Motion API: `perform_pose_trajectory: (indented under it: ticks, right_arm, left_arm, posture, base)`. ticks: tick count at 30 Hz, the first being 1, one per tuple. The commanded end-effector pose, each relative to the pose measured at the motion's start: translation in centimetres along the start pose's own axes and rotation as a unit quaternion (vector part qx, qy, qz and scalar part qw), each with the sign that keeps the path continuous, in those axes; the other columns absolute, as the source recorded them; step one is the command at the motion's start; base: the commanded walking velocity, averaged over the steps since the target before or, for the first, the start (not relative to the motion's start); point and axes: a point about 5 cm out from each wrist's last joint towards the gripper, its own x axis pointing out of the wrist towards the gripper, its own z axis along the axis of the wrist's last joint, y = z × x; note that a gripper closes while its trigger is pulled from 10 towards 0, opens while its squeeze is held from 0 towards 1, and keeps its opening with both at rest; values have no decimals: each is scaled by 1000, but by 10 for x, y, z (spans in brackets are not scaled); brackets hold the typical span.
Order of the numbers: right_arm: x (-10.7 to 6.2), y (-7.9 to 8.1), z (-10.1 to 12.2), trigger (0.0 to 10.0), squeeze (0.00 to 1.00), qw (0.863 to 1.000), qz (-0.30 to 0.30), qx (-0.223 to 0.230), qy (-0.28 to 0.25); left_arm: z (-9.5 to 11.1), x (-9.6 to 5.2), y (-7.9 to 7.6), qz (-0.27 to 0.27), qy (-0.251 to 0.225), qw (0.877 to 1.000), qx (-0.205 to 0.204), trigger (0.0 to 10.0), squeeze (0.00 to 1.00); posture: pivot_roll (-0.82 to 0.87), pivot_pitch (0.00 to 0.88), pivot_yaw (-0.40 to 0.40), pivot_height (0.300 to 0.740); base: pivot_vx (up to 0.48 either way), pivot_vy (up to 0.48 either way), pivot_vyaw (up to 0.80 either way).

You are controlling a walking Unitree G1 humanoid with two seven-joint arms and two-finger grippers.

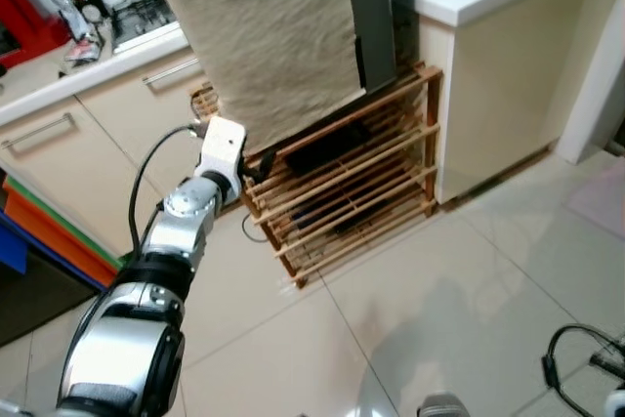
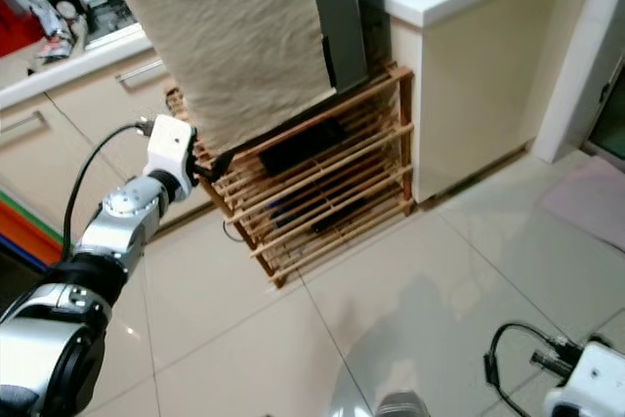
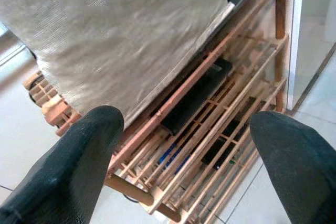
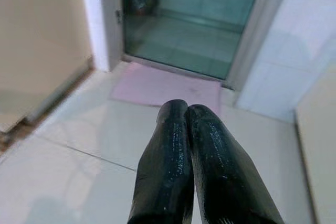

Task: Restocking fridge

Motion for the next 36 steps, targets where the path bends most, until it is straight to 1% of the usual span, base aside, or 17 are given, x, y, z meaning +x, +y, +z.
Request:
perform_pose_trajectory:
  ticks: [1, 4, 7, 8, 9, 10, 11, 13, 17, 18, 20, 24, 25, 27, 29, 33, 36]
  right_arm:
    - [2, 6, 1, 10000, 0, 1000, 3, 7, 11]
    - [2, 9, 4, 10000, 0, 1000, 18, 1, 9]
    - [0, 14, 5, 10000, 0, 999, 34, -1, 10]
    - [-1, 18, 7, 10000, 0, 999, 44, -3, 4]
    - [-1, 25, 12, 10000, 0, 998, 57, 3, -3]
    - [-1, 25, 12, 10000, 0, 998, 57, 3, -3]
    - [0, 39, 21, 10000, 0, 997, 78, 18, -14]
    - [-2, 56, 31, 10000, 0, 993, 109, 31, -28]
    - [-4, 81, 44, 10000, 0, 986, 156, 53, -38]
    - [-4, 91, 47, 10000, 0, 981, 182, 50, -50]
    - [-3, 95, 50, 10000, 0, 979, 192, 51, -55]
    - [-6, 116, 60, 10000, 0, 966, 243, 58, -71]
    - [-7, 119, 61, 10000, 0, 963, 251, 58, -74]
    - [-6, 125, 61, 10000, 0, 962, 255, 68, -67]
    - [-6, 128, 60, 10000, 0, 962, 257, 68, -65]
    - [-7, 134, 59, 10000, 0, 959, 267, 67, -68]
    - [-4, 136, 60, 10000, 0, 961, 259, 73, -68]
  left_arm:
    - [1, 0, 4, 4, -3, 1000, 4, 10000, 0]
    - [-7, -3, -2, -3, -7, 1000, -16, 10000, 0]
    - [-18, -6, -9, -11, -2, 1000, -16, 10000, 0]
    - [-19, -7, -10, -12, -1, 1000, -19, 10000, 0]
    - [-19, -7, -12, -6, -9, 999, -38, 10000, 0]
    - [-19, -7, -12, -6, -9, 999, -38, 10000, 0]
    - [-18, -6, -14, 0, -17, 999, -50, 10000, 0]
    - [-17, -6, -15, 2, -24, 998, -58, 10000, 0]
    - [-14, -8, -17, -5, -44, 998, -40, 10000, 0]
    - [-14, -9, -15, 1, -46, 998, -40, 10000, 0]
    - [-14, -9, -15, 1, -48, 998, -48, 10000, 0]
    - [-10, -10, -8, 17, -59, 998, -30, 10000, 0]
    - [-9, -10, -7, 21, -61, 997, -31, 10000, 0]
    - [-10, -10, -3, 35, -59, 996, -63, 10000, 0]
    - [-10, -10, -1, 38, -56, 995, -75, 10000, 0]
    - [-10, -9, 0, 42, -55, 994, -82, 10000, 0]
    - [-8, -8, -3, 34, -55, 995, -71, 10000, 0]
  posture:
    - [-296, 5, 206, 711]
    - [-280, 11, 174, 711]
    - [-275, 6, 166, 711]
    - [-276, 4, 165, 711]
    - [-275, 0, 159, 711]
    - [-275, 0, 159, 711]
    - [-269, 0, 145, 711]
    - [-263, 0, 133, 711]
    - [-241, 0, 108, 711]
    - [-226, 0, 96, 711]
    - [-223, 0, 92, 711]
    - [-192, 0, 85, 711]
    - [-189, 0, 85, 711]
    - [-184, 0, 90, 711]
    - [-183, 0, 95, 711]
    - [-178, 0, 110, 711]
    - [-178, 0, 121, 711]
  base:
    - [0, 0, 0]
    - [0, 0, 0]
    - [0, 0, 0]
    - [0, 0, 0]
    - [0, 0, 0]
    - [0, 0, 0]
    - [0, 0, 0]
    - [0, 0, 0]
    - [0, 0, 0]
    - [0, 0, 0]
    - [0, 0, 0]
    - [0, 232, 0]
    - [0, 454, 0]
    - [120, 416, 0]
    - [240, 416, 0]
    - [280, 388, 0]
    - [306, 370, 0]
